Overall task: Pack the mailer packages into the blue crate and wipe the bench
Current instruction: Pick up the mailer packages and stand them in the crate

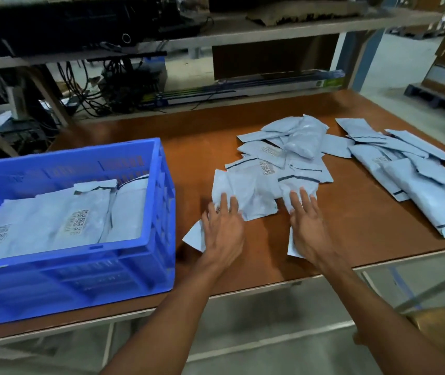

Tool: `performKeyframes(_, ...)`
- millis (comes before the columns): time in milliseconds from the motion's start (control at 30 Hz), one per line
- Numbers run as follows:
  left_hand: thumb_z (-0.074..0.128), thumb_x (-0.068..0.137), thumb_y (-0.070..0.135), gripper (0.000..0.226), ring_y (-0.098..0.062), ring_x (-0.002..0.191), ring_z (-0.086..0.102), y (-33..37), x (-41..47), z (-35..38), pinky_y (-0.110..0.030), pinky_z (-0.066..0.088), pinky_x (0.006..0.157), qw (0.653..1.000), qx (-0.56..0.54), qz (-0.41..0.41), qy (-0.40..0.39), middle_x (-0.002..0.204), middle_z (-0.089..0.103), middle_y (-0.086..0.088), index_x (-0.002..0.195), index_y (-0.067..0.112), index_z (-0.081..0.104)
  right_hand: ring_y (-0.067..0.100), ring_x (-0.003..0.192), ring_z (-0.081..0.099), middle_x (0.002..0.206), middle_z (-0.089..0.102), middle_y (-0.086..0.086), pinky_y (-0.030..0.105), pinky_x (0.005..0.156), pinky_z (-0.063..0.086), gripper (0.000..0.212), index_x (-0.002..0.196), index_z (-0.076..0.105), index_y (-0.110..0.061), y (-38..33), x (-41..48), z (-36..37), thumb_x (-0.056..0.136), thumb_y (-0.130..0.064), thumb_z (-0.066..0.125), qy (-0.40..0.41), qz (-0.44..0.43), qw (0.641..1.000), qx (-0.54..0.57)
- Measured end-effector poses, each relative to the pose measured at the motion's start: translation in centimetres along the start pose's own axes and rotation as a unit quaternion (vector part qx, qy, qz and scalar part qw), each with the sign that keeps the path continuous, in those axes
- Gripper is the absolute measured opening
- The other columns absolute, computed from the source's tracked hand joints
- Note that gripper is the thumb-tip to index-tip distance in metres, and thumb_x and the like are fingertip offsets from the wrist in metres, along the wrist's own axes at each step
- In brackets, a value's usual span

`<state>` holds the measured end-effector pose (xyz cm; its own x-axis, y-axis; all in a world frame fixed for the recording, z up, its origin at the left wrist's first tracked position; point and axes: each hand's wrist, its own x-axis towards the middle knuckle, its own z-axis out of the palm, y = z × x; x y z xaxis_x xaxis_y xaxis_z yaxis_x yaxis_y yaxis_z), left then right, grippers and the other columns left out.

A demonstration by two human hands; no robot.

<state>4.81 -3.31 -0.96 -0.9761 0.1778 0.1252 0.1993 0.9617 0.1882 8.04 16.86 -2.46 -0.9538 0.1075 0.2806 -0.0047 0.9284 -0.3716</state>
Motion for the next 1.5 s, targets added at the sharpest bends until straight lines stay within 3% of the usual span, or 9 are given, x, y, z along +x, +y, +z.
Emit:
performKeyframes(233, 0.028, 0.104, 0.039, 0.048, -0.032, 0.125, 0.039, -3.5, 2.4, -19.0, -0.049, 0.033, 0.102, 0.977, -0.048, 0.017, 0.205, 0.157, 0.030, -0.001, 0.149, 0.027, 0.035, 0.021, 0.151, 0.006, 0.164, 0.013, 0.001, 0.033, 0.122, 0.009, 0.049, 0.155, 0.025, -0.022, -16.5, 6.2, -7.9, 0.107, -0.028, 0.031, 0.096, -0.098, 0.981, 0.137)
performKeyframes(400, 0.024, 0.104, 0.041, 0.049, -0.037, 0.129, 0.036, -16.2, 0.8, -25.6, -0.053, 0.031, 0.103, 0.974, -0.013, -0.042, 0.224, 0.155, 0.032, -0.003, 0.149, 0.025, 0.034, 0.022, 0.150, 0.015, 0.162, 0.021, 0.006, 0.035, 0.122, 0.015, 0.048, 0.153, 0.031, -0.016, -30.4, 7.3, -7.3, 0.106, -0.026, 0.034, 0.071, -0.185, 0.962, 0.188)
performKeyframes(567, 0.028, 0.103, 0.039, 0.048, -0.044, 0.121, 0.041, -31.6, -2.0, -23.8, -0.057, 0.038, 0.094, 0.981, 0.056, -0.127, 0.136, 0.146, 0.038, -0.009, 0.147, 0.021, 0.034, 0.025, 0.149, 0.020, 0.158, 0.027, 0.015, 0.018, 0.115, 0.004, 0.046, 0.150, 0.033, -0.007, -41.4, 6.3, -1.7, 0.106, -0.016, 0.035, -0.036, -0.239, 0.954, 0.176)
performKeyframes(767, 0.030, 0.103, 0.038, 0.048, -0.044, 0.129, 0.035, -43.7, -4.3, -21.6, -0.059, 0.034, 0.101, 0.976, 0.096, -0.197, 0.012, 0.151, 0.031, -0.011, 0.148, 0.020, 0.032, 0.038, 0.138, 0.035, 0.148, 0.040, 0.023, 0.042, 0.114, 0.025, 0.048, 0.141, 0.042, -0.005, -51.5, 5.3, 8.1, 0.102, -0.027, 0.025, -0.163, -0.243, 0.949, 0.120)
performKeyframes(867, 0.017, 0.100, 0.038, 0.050, -0.039, 0.130, 0.035, -46.7, -3.7, -20.2, -0.059, 0.035, 0.102, 0.974, 0.143, -0.147, -0.092, 0.149, 0.033, -0.011, 0.141, 0.019, 0.040, 0.039, 0.133, 0.036, 0.143, 0.040, 0.022, 0.050, 0.110, 0.027, 0.045, 0.134, 0.047, -0.001, -54.2, 5.8, 10.9, 0.101, -0.022, 0.025, -0.222, -0.244, 0.944, 0.021)
performKeyframes(967, 0.024, 0.103, 0.029, 0.050, -0.040, 0.144, 0.018, -48.1, -2.2, -19.5, -0.062, 0.025, 0.110, 0.951, 0.138, -0.117, -0.250, 0.160, 0.014, -0.007, 0.153, 0.030, 0.020, 0.040, 0.141, 0.022, 0.152, 0.027, 0.020, 0.056, 0.114, 0.019, 0.043, 0.135, 0.044, -0.004, -55.2, 6.7, 12.9, 0.102, -0.019, 0.021, -0.313, -0.228, 0.920, -0.067)
performKeyframes(1067, 0.019, 0.106, 0.046, 0.058, -0.036, 0.151, 0.005, -48.7, -1.5, -19.7, -0.053, 0.015, 0.119, 0.925, 0.092, -0.151, -0.336, 0.164, -0.015, -0.005, 0.156, 0.032, -0.006, 0.038, 0.150, -0.004, 0.164, -0.006, 0.006, 0.060, 0.118, 0.007, 0.067, 0.152, 0.020, -0.020, -54.9, 7.4, 14.6, 0.094, -0.051, 0.013, -0.382, -0.194, 0.897, -0.112)
performKeyframes(1200, 0.024, 0.098, 0.067, 0.078, -0.037, 0.150, 0.013, -50.8, -0.9, -19.4, -0.046, 0.018, 0.120, 0.904, 0.138, -0.145, -0.378, 0.162, -0.023, -0.004, 0.154, 0.031, -0.017, 0.028, 0.149, -0.020, 0.162, -0.021, 0.000, 0.055, 0.119, -0.007, 0.084, 0.155, -0.002, -0.039, -53.5, 8.1, 15.1, 0.087, -0.073, 0.034, -0.329, -0.214, 0.903, -0.172)
performKeyframes(1500, 0.028, 0.096, 0.068, 0.080, -0.039, 0.150, 0.003, -51.9, -0.2, -18.9, -0.052, 0.012, 0.119, 0.911, 0.170, -0.122, -0.356, 0.165, -0.010, -0.002, 0.156, 0.033, -0.009, 0.032, 0.148, -0.021, 0.157, -0.031, 0.006, 0.054, 0.117, -0.014, 0.093, 0.151, -0.022, -0.035, -53.7, 7.6, 16.4, 0.084, -0.084, 0.020, -0.412, -0.203, 0.869, -0.185)
